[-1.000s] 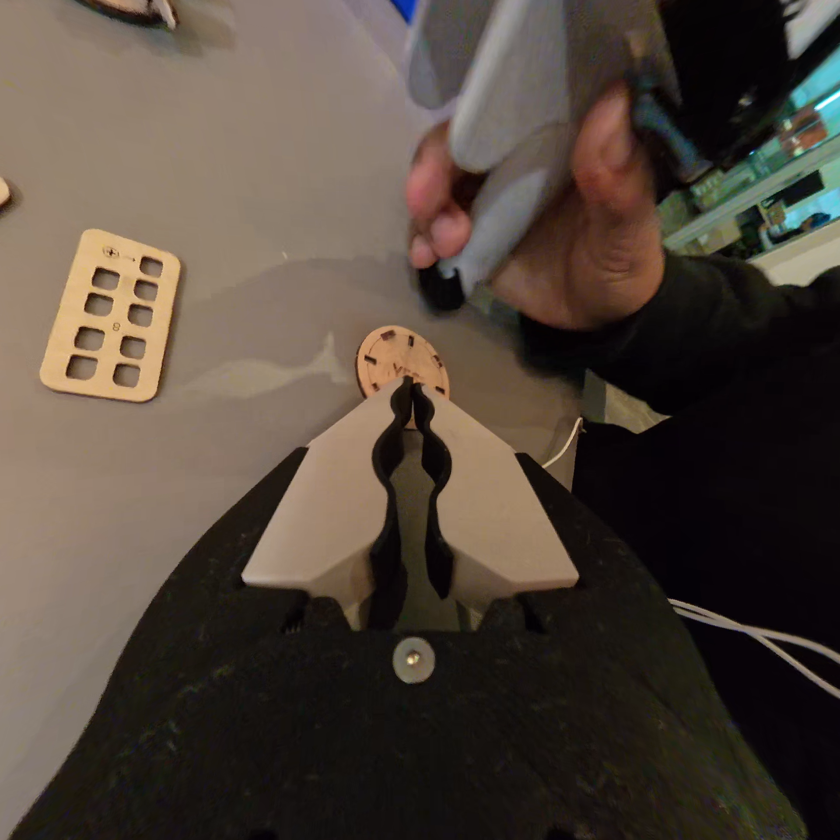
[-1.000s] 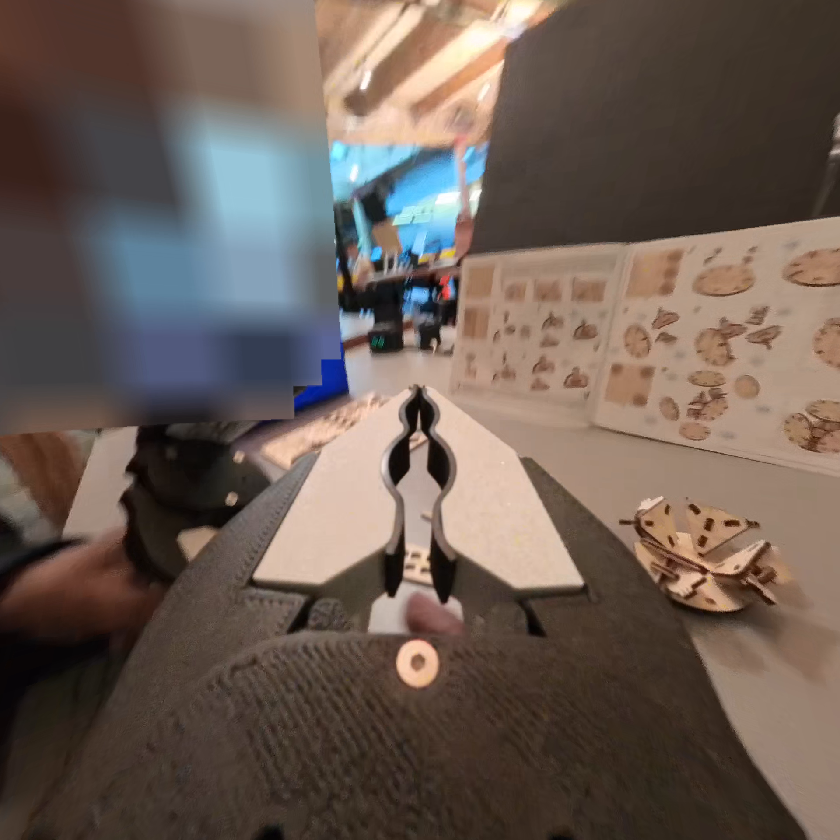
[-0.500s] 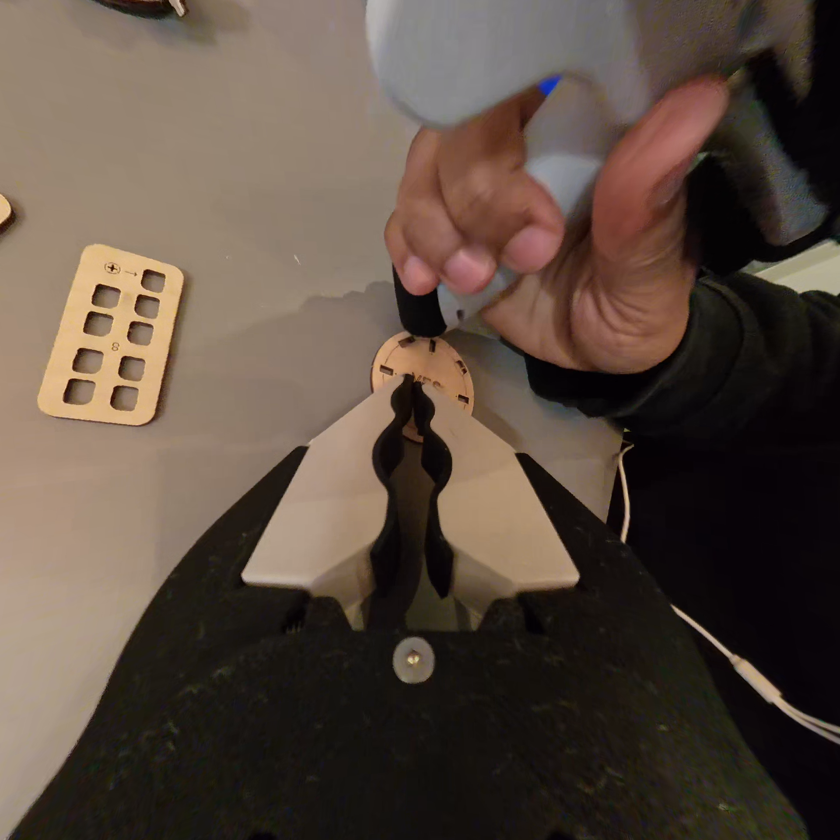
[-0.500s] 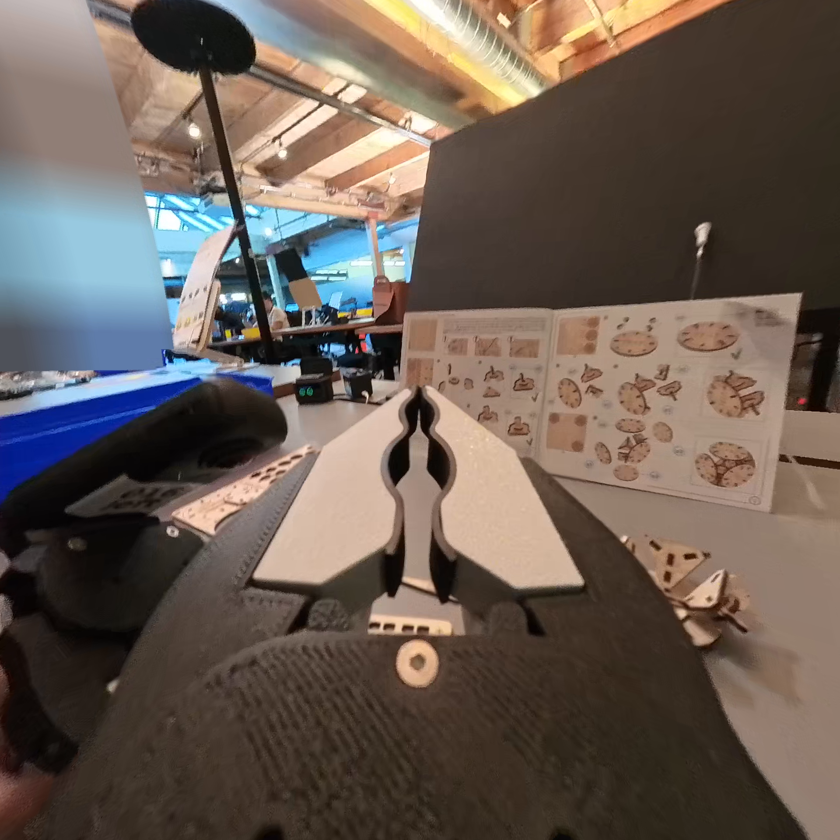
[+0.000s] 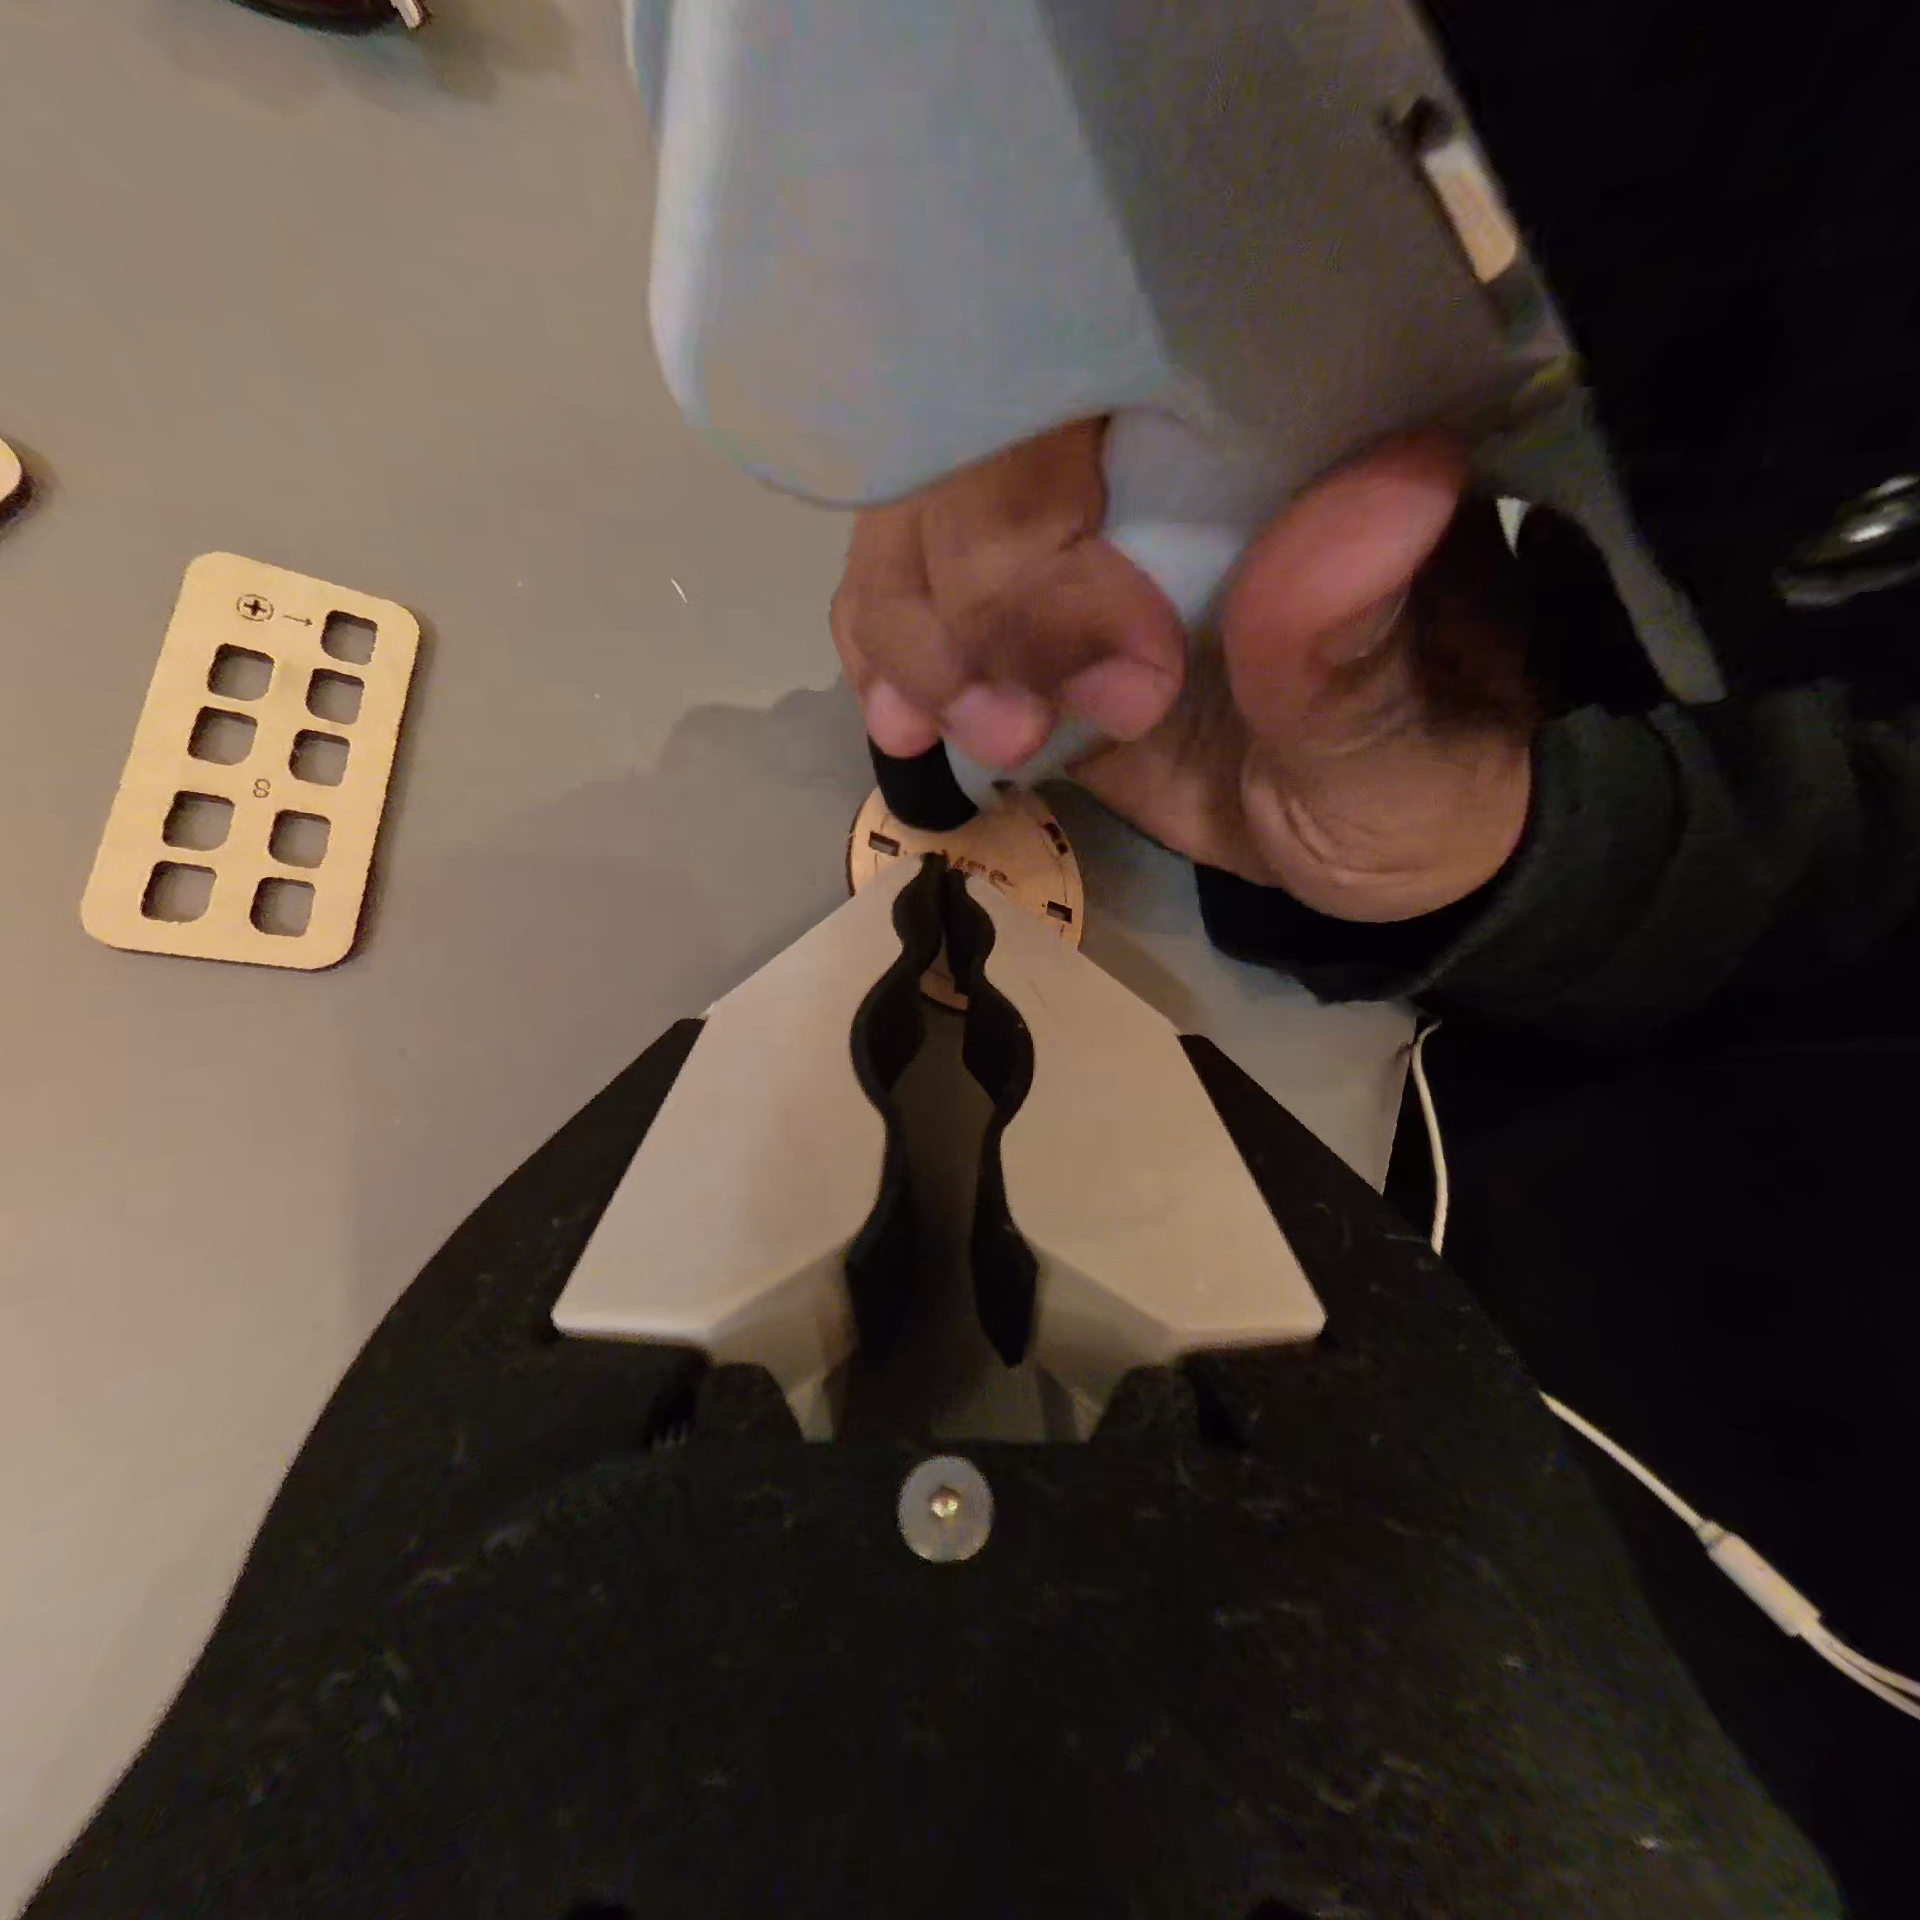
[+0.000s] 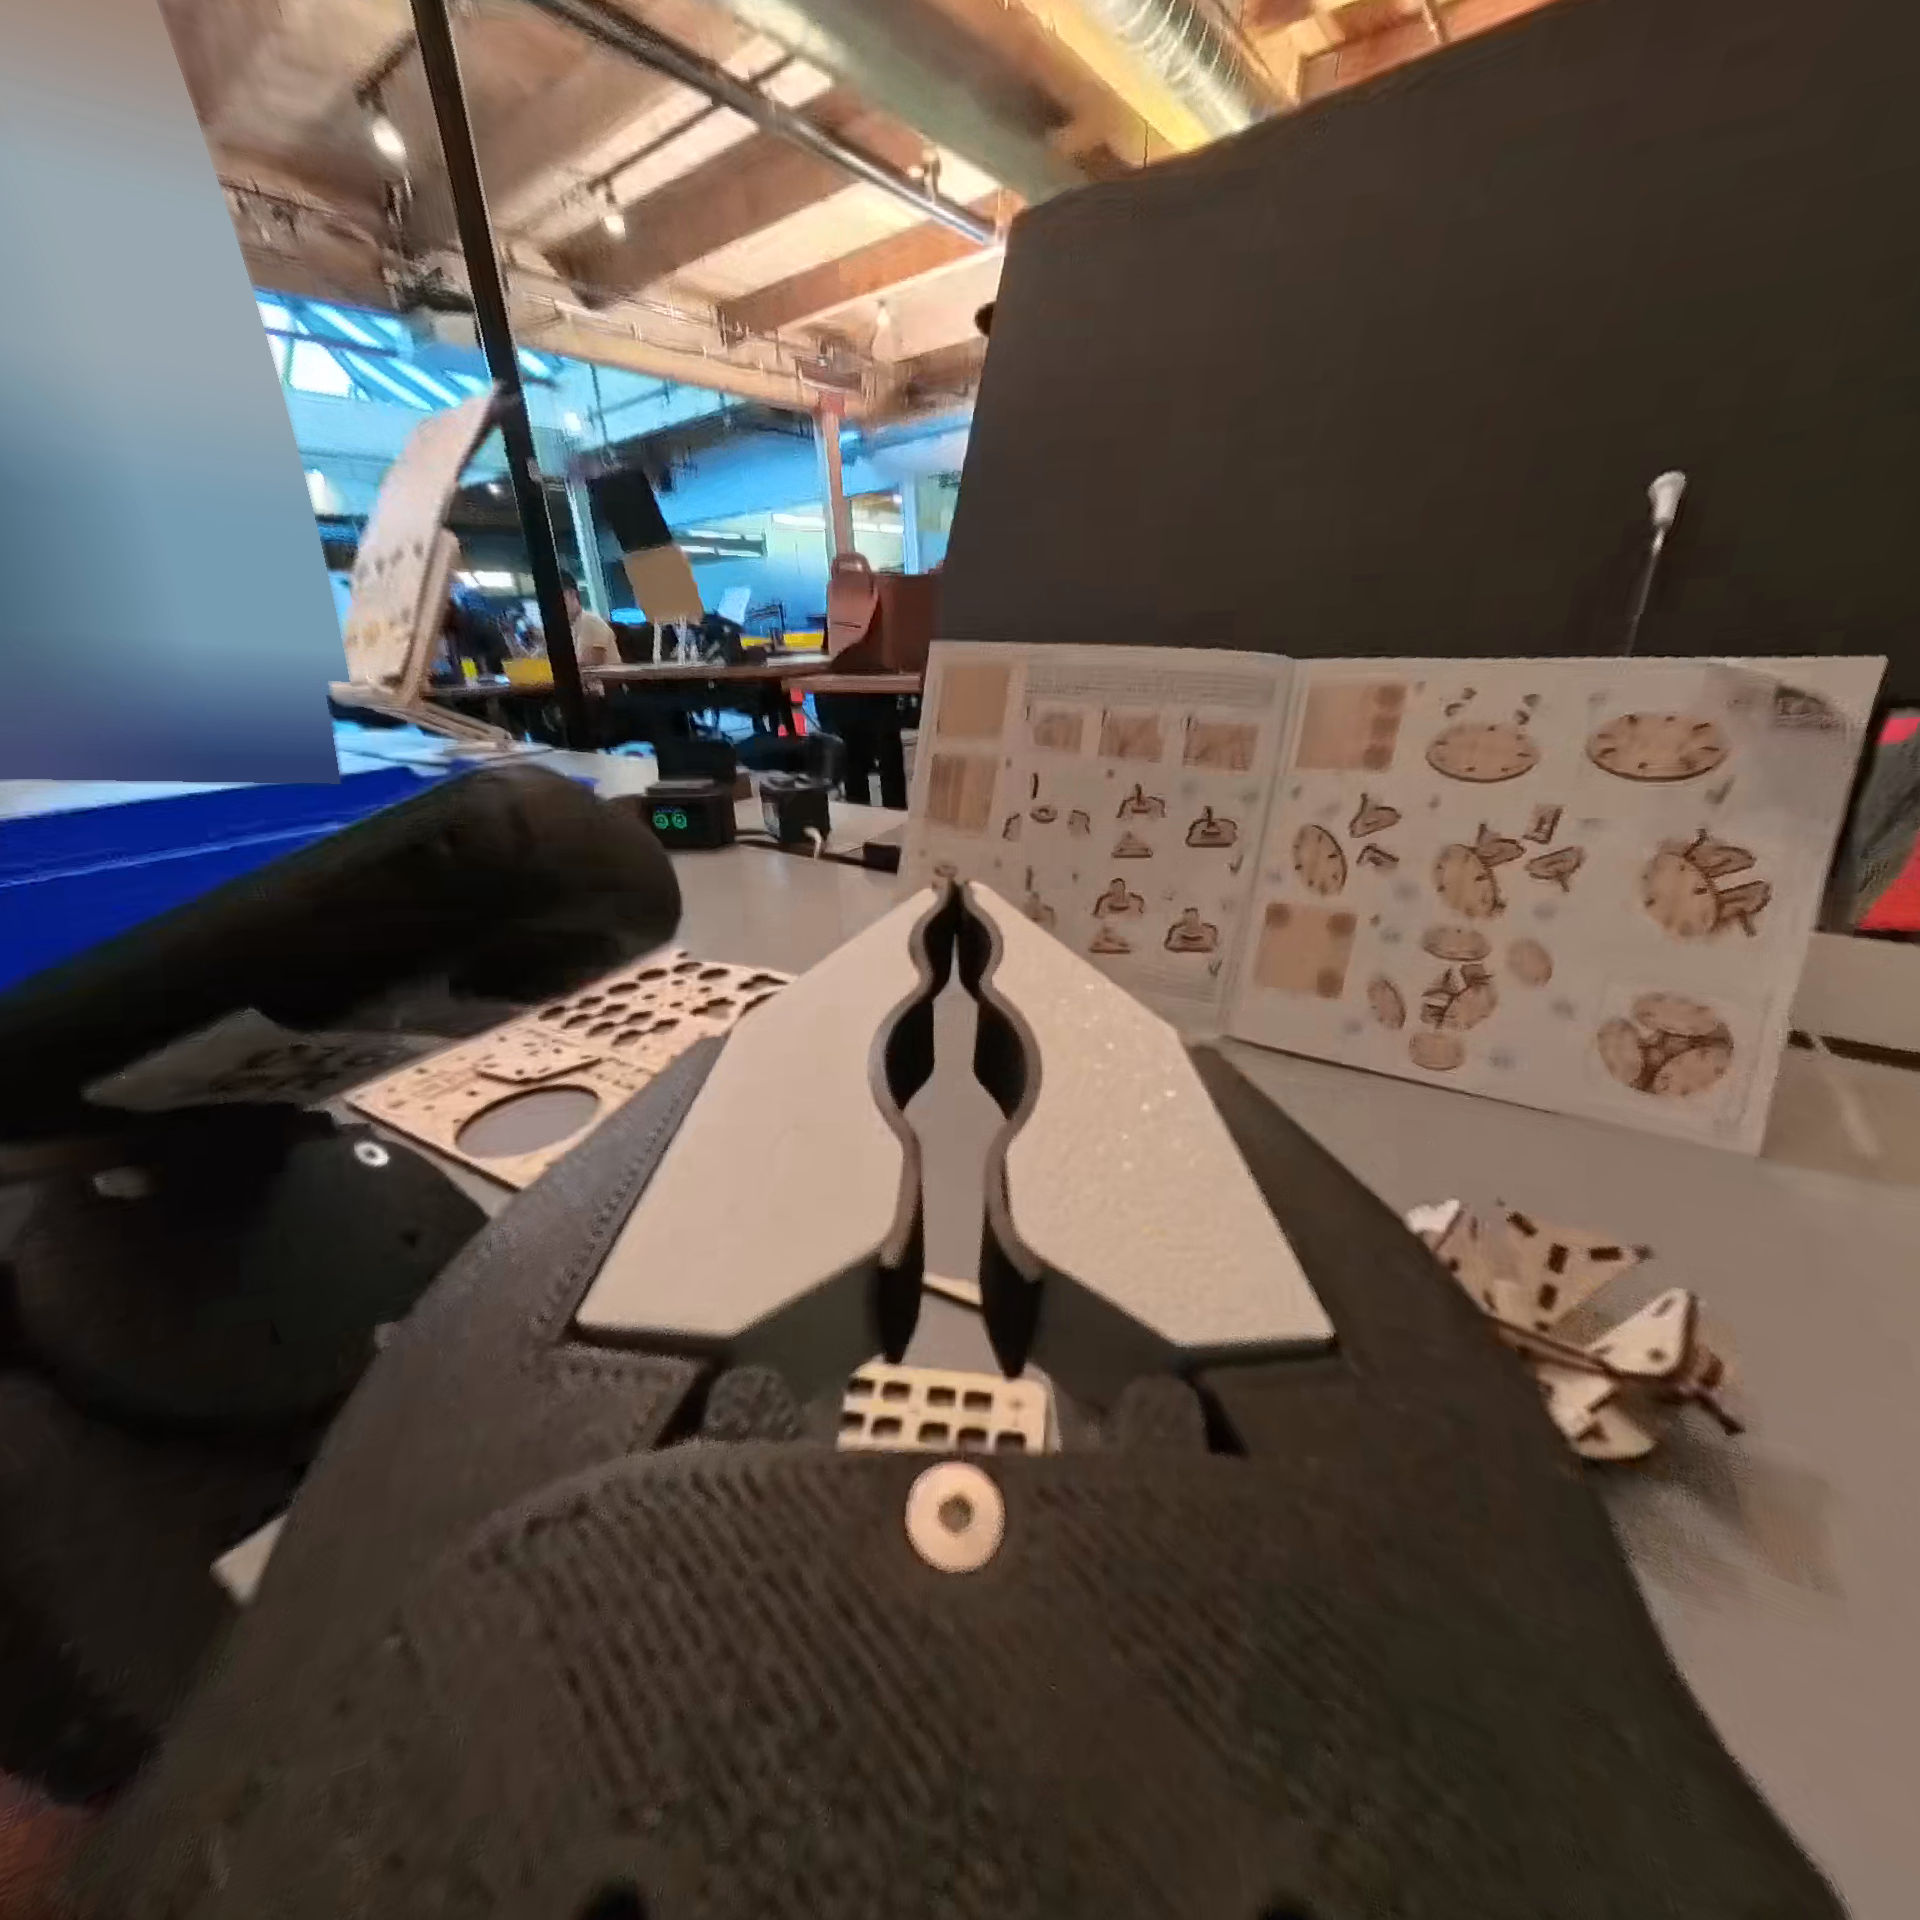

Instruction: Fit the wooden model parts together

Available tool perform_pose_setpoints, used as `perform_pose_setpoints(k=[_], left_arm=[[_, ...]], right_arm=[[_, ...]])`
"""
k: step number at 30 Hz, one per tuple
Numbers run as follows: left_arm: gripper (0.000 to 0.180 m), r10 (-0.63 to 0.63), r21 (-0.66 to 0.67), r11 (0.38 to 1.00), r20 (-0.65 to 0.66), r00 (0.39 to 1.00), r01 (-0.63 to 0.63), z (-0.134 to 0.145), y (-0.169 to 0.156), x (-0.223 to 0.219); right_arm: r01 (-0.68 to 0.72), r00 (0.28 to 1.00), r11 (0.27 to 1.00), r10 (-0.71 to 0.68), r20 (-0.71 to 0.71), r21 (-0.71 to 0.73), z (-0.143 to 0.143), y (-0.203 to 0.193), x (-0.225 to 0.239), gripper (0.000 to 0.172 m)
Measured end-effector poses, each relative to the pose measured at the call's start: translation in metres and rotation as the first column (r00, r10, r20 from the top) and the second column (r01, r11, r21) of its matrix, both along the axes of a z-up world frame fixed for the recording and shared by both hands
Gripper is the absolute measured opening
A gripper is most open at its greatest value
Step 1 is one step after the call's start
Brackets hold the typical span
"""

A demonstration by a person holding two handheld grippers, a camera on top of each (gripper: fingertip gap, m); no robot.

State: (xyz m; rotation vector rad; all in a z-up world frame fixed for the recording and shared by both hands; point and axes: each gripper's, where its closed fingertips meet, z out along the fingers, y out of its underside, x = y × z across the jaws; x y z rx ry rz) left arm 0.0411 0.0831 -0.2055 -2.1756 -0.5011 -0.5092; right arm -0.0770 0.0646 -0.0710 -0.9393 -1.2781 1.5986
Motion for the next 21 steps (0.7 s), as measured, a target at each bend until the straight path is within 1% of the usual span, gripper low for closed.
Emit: perform_pose_setpoints(k=[1,4,5,6,8,9,13,14,15,17,18,19,21], left_arm=[[0.0,0.0,0.0,1.0,0.001,1.0,0.0,0.0,0.0,0.0],[0.0,0.0,0.001,1.0,0.006,1.0,0.0,0.0,0.0,0.0],[0.0,0.0,0.001,1.0,0.008,1.0,0.0,0.0,0.0,0.0],[0.0,0.0,0.001,1.0,0.01,1.0,0.0,0.0,0.0,0.0],[0.0,0.0,0.001,1.0,0.009,1.0,0.0,0.0,0.0,0.0],[0.0,0.0,0.001,1.0,0.009,1.0,0.0,0.0,0.0,0.0],[0.0,0.0,0.001,1.0,0.01,1.0,0.0,0.0,0.0,0.0],[0.0,0.0,0.001,1.0,0.012,1.0,0.0,0.0,0.0,0.0],[0.0,0.0,0.001,1.0,0.012,1.0,0.0,0.0,0.0,0.0],[0.0,0.0,0.001,1.0,0.01,1.0,0.0,0.0,0.0,0.0],[0.0,0.0,0.001,1.0,0.01,1.0,0.0,0.0,0.0,0.0],[0.0,0.0,0.001,1.0,0.008,1.0,0.0,0.0,0.0,0.0],[0.0,0.0,0.0,1.0,0.009,1.0,0.0,0.0,0.0,0.0]], right_arm=[[-0.005,1.0,1.0,0.005,-0.016,-0.008,0.005,0.0,0.001,0.0],[-0.002,0.997,0.998,-0.003,-0.075,-0.055,0.033,0.01,0.007,0.0],[0.003,0.997,0.999,-0.007,-0.08,-0.054,0.036,0.012,0.008,0.0],[0.002,0.998,0.999,-0.005,-0.07,-0.047,0.032,0.012,0.007,0.0],[-0.018,1.0,1.0,0.018,0.009,-0.022,0.003,0.005,-0.001,0.0],[-0.032,0.999,0.999,0.032,0.023,-0.02,-0.002,0.003,-0.001,0.0],[-0.012,0.999,0.998,0.01,-0.043,-0.066,0.026,0.014,0.005,0.0],[-0.005,0.999,0.998,0.002,-0.047,-0.069,0.028,0.016,0.005,0.0],[-0.008,0.999,0.997,0.006,-0.037,-0.07,0.025,0.016,0.004,0.0],[-0.027,0.999,0.999,0.028,0.03,-0.045,0.001,0.008,-0.002,0.0],[-0.045,0.998,0.998,0.047,0.048,-0.041,-0.004,0.004,-0.002,0.0],[-0.052,0.998,0.998,0.054,0.043,-0.037,-0.001,0.002,-0.001,0.0],[-0.036,0.999,0.999,0.036,-0.002,-0.034,0.013,0.006,0.002,0.0]])
